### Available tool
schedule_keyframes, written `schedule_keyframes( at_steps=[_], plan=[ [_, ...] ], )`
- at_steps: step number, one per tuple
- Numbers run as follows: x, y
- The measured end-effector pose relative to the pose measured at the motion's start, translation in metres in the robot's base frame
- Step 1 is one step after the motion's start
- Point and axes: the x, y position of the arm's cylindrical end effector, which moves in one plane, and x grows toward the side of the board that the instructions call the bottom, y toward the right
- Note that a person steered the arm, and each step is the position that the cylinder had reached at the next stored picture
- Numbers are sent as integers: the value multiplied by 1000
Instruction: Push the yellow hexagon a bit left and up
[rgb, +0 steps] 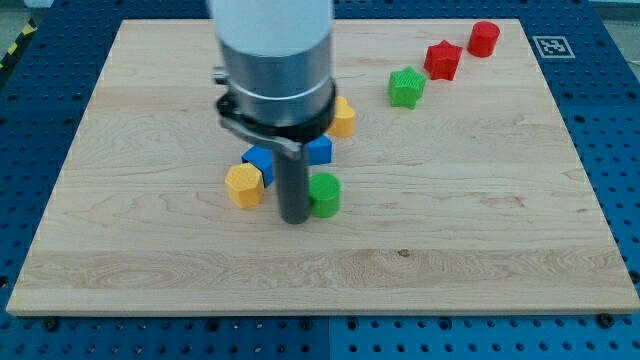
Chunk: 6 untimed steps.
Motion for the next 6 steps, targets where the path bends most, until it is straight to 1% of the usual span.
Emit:
schedule_keyframes(
  at_steps=[1,3,5,6],
  plan=[
    [-6,5],
    [-10,-44],
    [-37,-83],
    [-32,-49]
  ],
)
